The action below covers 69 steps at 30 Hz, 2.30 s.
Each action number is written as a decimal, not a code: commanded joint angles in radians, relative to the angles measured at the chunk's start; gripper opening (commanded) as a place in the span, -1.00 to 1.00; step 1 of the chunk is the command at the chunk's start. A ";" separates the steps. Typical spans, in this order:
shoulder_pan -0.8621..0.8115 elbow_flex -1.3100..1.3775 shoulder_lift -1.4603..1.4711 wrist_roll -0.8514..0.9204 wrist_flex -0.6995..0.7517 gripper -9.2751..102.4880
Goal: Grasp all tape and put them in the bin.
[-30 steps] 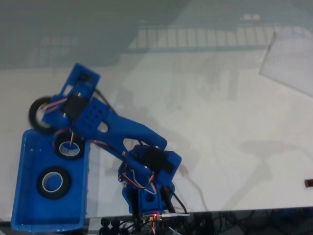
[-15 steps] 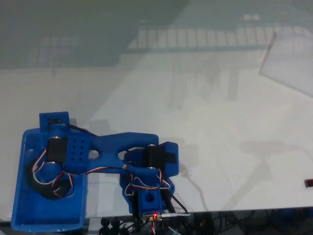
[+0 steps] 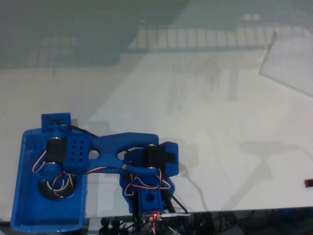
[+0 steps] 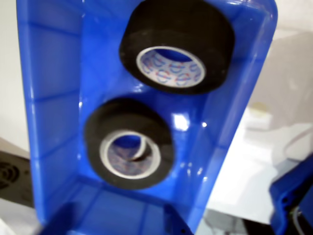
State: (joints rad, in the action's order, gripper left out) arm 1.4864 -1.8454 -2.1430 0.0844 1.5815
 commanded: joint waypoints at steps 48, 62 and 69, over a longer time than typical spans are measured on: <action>-1.523 -1.180 -1.121 0.110 -0.834 -0.52; -1.554 -1.230 -1.181 0.123 -0.723 -0.83; -1.552 -1.230 -1.181 0.140 -0.721 -0.83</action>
State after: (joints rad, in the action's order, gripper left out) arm -0.0568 -3.0572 -3.3088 0.2117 0.8575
